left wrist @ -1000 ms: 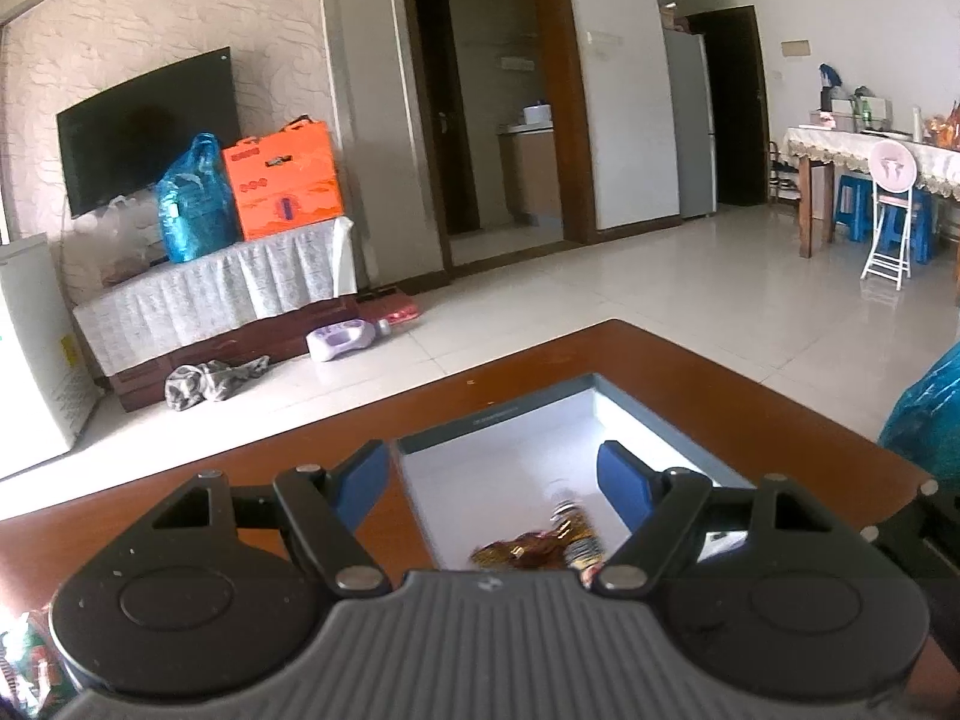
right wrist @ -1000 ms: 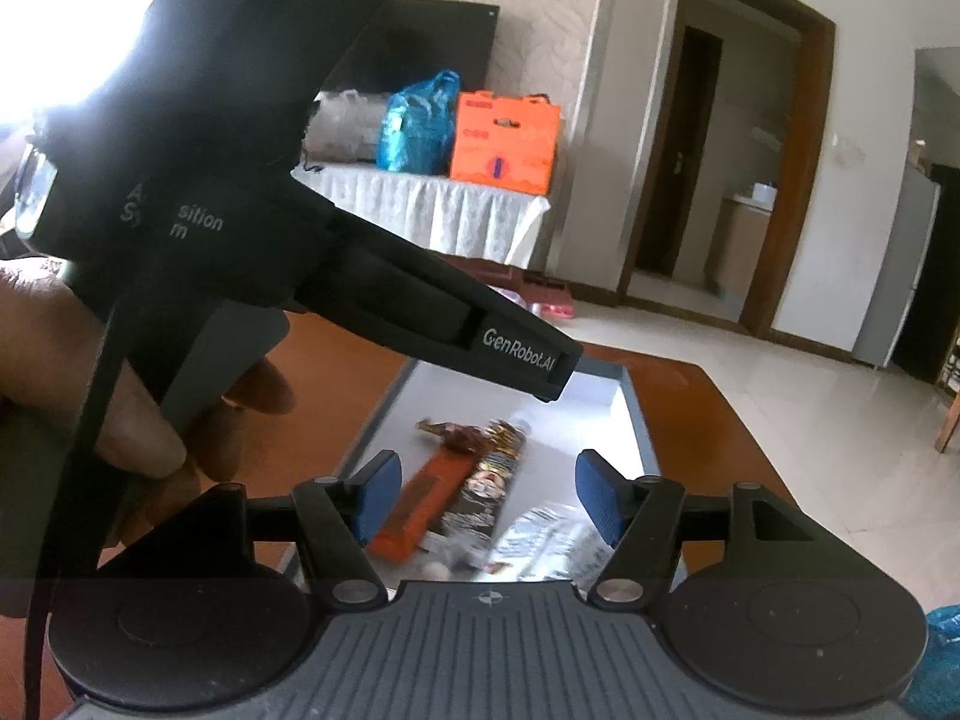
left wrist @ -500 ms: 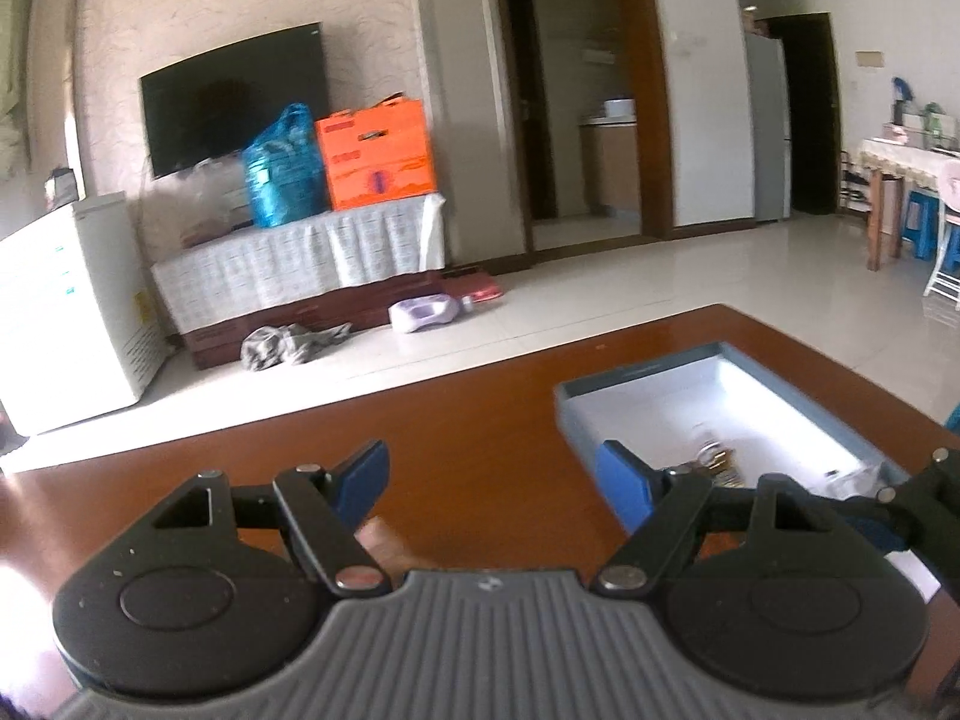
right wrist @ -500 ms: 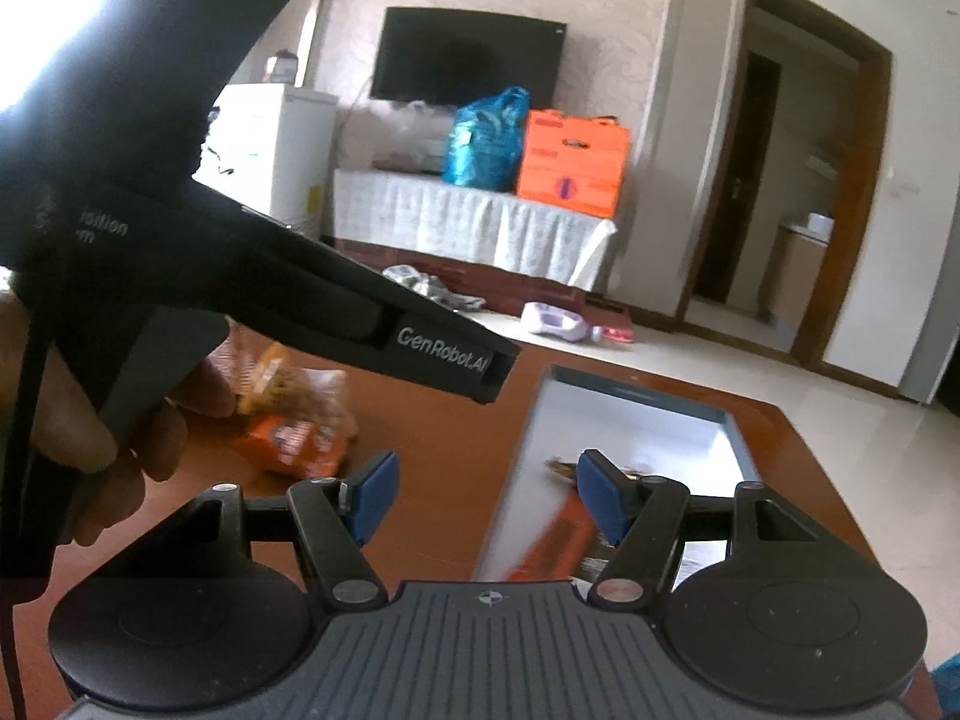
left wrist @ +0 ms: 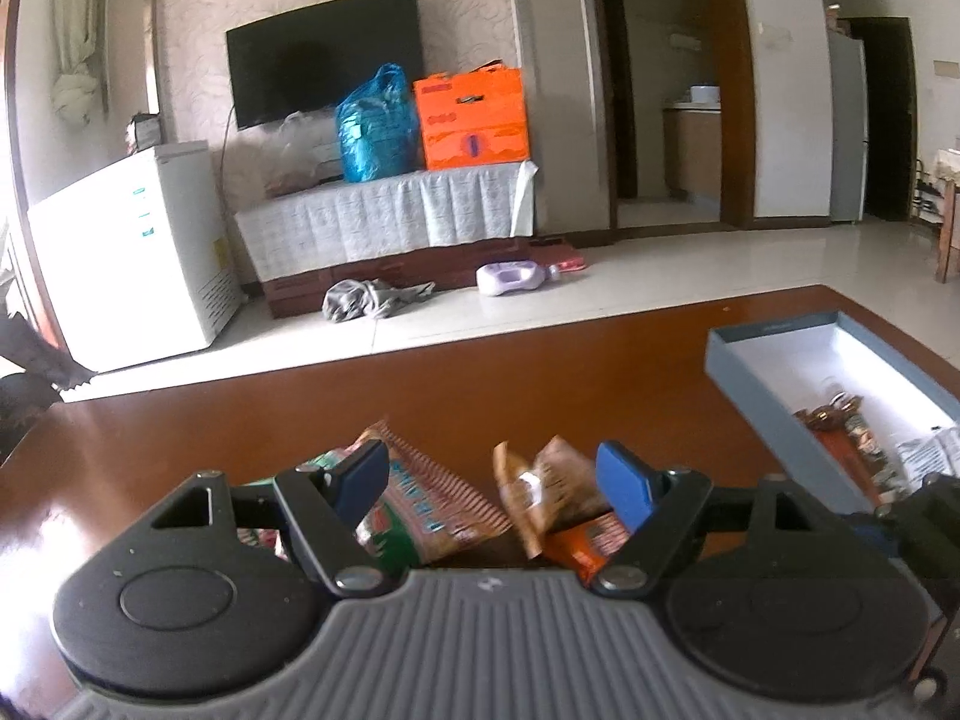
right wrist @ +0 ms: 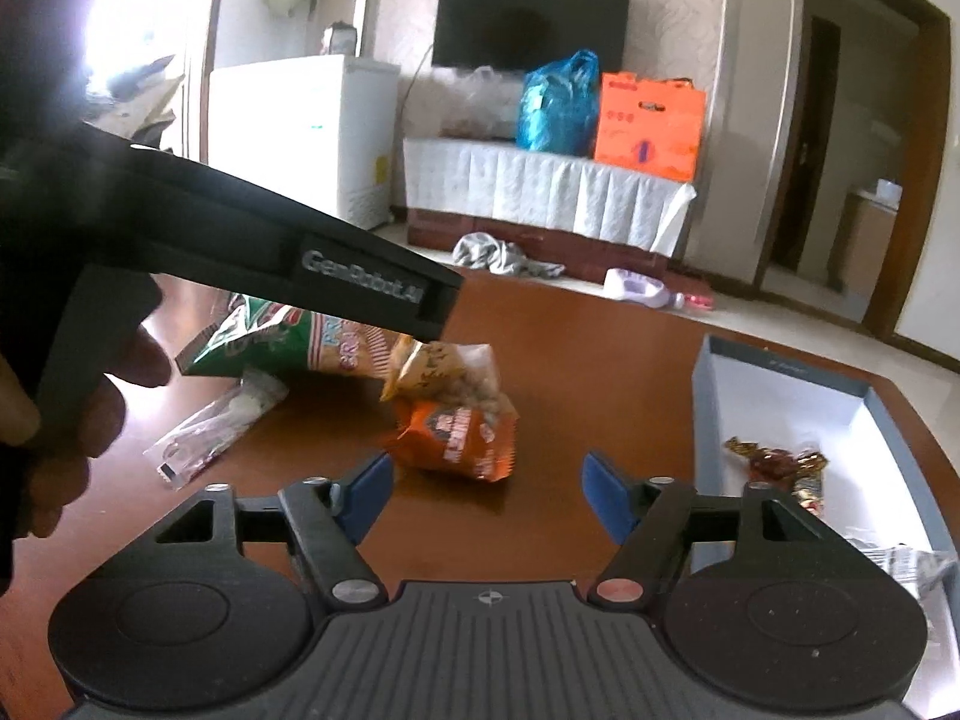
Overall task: Organize snacks
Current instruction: 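Move left tool to lollipop packet while right tool moves to orange wrapper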
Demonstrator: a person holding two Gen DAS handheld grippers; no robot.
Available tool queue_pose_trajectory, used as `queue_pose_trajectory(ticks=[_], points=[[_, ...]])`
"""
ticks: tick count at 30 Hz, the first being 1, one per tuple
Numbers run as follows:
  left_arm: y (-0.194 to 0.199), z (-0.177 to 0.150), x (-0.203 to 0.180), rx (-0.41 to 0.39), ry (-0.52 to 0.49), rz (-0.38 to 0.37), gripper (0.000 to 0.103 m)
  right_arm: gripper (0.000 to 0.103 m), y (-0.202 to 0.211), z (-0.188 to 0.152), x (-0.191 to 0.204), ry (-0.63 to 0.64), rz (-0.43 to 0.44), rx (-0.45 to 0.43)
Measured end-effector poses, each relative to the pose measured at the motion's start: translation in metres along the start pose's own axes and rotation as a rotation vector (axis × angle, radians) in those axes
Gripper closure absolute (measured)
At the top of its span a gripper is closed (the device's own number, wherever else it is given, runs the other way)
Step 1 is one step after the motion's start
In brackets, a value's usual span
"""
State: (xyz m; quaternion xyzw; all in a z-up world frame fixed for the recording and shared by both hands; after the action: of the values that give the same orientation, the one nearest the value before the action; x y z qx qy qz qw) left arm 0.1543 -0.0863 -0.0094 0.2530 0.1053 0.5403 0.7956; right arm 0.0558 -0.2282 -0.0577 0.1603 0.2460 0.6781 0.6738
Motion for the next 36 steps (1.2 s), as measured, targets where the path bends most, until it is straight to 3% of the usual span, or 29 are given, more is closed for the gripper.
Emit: queue_pose_trajectory(ticks=[5, 8, 14, 26, 36], points=[[-0.003, -0.013, 0.016, 0.018, 0.025, 0.019, 0.026, 0.029, -0.006, -0.003, 0.008, 0.020, -0.003, 0.015], [-0.003, -0.019, 0.022, 0.027, 0.036, 0.040, 0.015, 0.019, -0.009, -0.004, 0.008, 0.034, -0.015, 0.024], [-0.001, -0.033, 0.031, 0.037, 0.080, 0.056, 0.013, 0.005, -0.015, -0.009, 0.011, 0.064, -0.031, 0.041], [-0.026, -0.065, 0.030, 0.108, 0.085, 0.042, 0.011, 0.004, -0.038, -0.020, 0.011, 0.086, -0.032, 0.117], [-0.052, -0.077, 0.037, 0.170, 0.139, 0.008, 0.012, 0.003, -0.067, -0.007, 0.011, -0.011, 0.006, 0.122]])
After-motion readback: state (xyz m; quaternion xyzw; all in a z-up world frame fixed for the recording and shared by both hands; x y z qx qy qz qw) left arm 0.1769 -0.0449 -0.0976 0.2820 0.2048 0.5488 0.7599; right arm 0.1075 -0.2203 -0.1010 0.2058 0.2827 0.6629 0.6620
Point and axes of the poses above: each gripper's, at about its wrist camera, not at the fingertips, and y roughly against the way its jaws point, x to its left, z to its top, the point moved 8 cm from there along -y, roughly the way its jaws point, and after that the axes turned 3 degrees about x, right-handed, at the moved point
